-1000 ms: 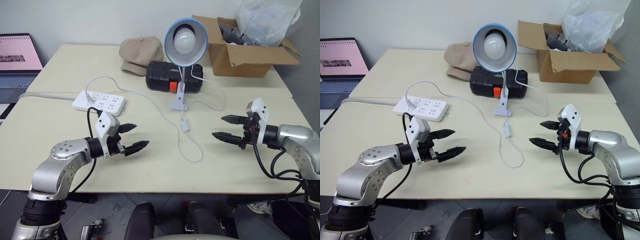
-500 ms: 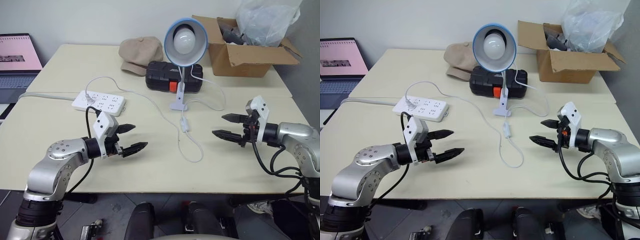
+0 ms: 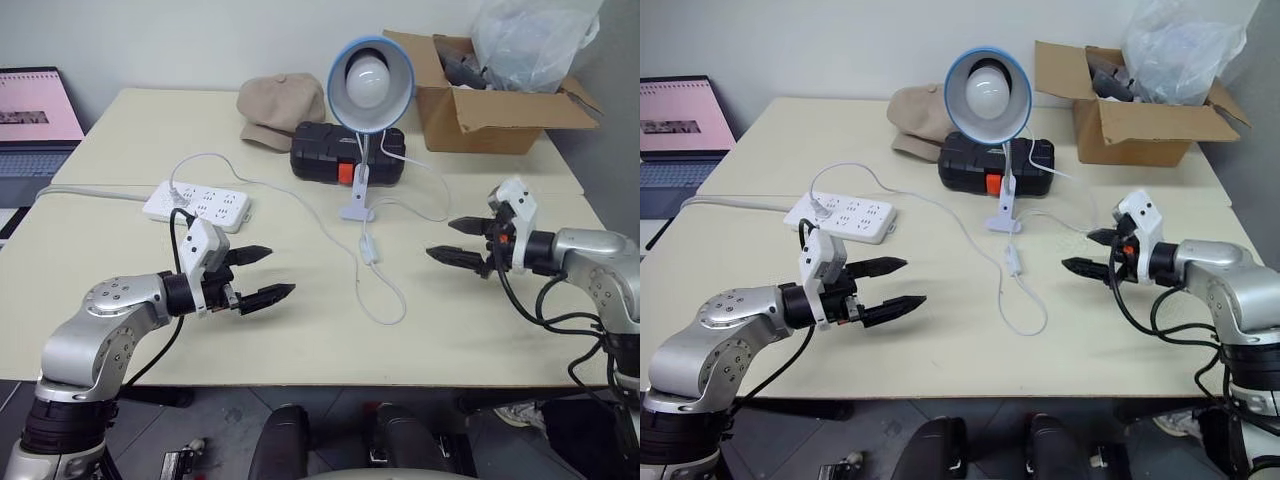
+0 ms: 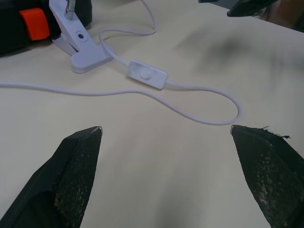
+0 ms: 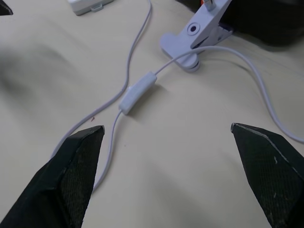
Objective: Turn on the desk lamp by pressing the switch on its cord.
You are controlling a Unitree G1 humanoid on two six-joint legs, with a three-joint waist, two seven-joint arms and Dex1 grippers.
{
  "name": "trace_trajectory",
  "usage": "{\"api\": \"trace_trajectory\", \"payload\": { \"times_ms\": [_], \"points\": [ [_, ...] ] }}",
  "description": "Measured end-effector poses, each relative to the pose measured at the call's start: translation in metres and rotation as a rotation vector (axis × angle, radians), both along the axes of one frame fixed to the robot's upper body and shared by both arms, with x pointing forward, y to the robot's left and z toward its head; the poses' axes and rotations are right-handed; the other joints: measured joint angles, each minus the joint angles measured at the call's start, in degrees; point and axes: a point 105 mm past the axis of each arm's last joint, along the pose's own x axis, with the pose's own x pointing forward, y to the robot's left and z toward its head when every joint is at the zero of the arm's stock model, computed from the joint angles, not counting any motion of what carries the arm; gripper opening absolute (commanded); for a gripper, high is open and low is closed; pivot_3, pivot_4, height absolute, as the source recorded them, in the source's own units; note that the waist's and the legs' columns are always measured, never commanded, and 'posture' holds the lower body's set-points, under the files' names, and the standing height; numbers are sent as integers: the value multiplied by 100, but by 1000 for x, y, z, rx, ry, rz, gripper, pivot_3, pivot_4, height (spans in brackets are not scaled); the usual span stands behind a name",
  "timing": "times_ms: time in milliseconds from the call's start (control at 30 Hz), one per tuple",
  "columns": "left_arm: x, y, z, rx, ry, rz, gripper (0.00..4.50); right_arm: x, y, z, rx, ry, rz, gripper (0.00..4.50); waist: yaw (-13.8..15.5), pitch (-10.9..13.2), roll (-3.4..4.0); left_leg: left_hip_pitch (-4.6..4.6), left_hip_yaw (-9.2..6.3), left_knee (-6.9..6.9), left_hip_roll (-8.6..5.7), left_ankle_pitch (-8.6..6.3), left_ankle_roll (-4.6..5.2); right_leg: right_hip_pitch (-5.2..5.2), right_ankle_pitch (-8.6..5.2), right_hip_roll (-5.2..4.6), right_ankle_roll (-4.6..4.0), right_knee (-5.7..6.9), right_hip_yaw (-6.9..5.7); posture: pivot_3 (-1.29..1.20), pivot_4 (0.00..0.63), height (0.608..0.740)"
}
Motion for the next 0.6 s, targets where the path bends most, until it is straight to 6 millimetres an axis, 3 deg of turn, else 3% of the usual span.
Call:
{"api": "trace_trajectory", "payload": {
  "times_ms": [133,300,600],
  "points": [
    [-4,-7,-1,24,-11,-35,4500,9,9,-1,-27,97,-30,4482,7,0,1,-2,0,0,-1,0,0,0,0,-1,-1,-1,0,0,150,740],
    [-5,-11,-9,82,-38,-60,4500,33,26,-2,57,241,-100,4482,2,1,1,-6,2,-1,0,0,0,-6,0,0,-5,1,1,0,150,740],
    [-3,-14,-13,113,-57,-60,4500,57,68,-13,119,423,-126,4482,1,1,2,-25,4,-1,0,0,1,-21,5,1,-13,-1,-1,0,150,740]
  ]
}}
